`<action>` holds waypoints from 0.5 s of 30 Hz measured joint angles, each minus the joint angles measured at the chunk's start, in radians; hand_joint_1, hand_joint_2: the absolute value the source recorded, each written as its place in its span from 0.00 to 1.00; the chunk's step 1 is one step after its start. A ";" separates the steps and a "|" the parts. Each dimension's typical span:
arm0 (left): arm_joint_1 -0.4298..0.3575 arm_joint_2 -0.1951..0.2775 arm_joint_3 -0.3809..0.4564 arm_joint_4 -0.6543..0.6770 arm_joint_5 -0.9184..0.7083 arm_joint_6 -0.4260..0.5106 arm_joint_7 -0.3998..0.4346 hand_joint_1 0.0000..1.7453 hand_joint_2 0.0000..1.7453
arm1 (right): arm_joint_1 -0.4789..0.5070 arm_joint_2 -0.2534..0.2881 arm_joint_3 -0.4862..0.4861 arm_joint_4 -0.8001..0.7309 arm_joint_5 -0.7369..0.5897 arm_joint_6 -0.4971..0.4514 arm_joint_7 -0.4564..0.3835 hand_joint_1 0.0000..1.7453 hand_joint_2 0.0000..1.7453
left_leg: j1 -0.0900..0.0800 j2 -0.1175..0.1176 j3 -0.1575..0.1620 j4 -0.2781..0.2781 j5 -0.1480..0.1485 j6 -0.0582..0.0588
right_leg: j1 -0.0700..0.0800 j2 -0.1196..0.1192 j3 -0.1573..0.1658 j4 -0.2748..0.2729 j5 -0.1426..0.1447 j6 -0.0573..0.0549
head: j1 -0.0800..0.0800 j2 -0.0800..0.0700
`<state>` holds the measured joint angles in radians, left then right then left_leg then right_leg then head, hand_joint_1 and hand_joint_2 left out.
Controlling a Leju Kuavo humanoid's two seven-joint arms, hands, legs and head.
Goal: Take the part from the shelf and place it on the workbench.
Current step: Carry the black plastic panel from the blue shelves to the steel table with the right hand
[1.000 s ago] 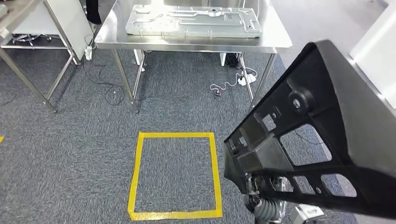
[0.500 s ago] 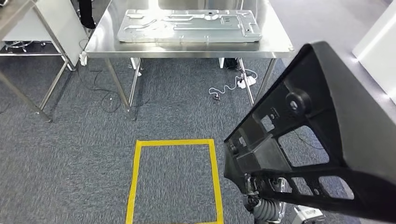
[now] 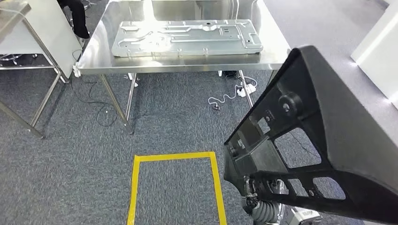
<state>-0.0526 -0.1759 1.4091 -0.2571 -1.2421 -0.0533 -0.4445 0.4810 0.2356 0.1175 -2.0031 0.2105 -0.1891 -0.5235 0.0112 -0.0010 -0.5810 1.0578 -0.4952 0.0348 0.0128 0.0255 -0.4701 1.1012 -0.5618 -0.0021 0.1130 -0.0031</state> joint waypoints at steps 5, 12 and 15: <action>0.000 0.001 0.000 0.000 0.000 0.000 0.007 0.00 0.00 | -0.003 -0.003 0.003 0.012 0.036 -0.039 0.023 1.00 1.00 | 0.008 -0.001 0.061 -0.027 -0.025 0.005 | -0.018 -0.017 -0.163 0.195 -0.098 0.030 | 0.000 0.000; 0.004 0.000 0.000 0.000 -0.013 -0.002 0.016 0.00 0.00 | -0.014 -0.005 0.004 0.044 0.230 -0.197 0.111 1.00 1.00 | 0.016 0.000 0.155 -0.038 -0.093 -0.027 | -0.018 -0.034 -0.150 -0.035 0.092 0.018 | 0.000 0.000; -0.007 0.001 -0.003 0.000 -0.029 -0.003 0.018 0.00 0.00 | -0.054 -0.008 0.002 0.054 0.463 -0.315 0.202 1.00 1.00 | 0.016 0.003 0.160 0.003 -0.075 -0.046 | -0.020 -0.025 -0.119 -0.054 0.084 -0.011 | -0.001 0.000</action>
<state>-0.0591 -0.1748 1.4063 -0.2571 -1.2713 -0.0567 -0.4267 0.4271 0.2274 0.1194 -1.9495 0.6733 -0.5038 -0.3219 0.0269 0.0015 -0.4213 1.0609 -0.5705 -0.0112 -0.0073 0.0008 -0.5895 1.0468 -0.4775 -0.0127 0.1124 -0.0030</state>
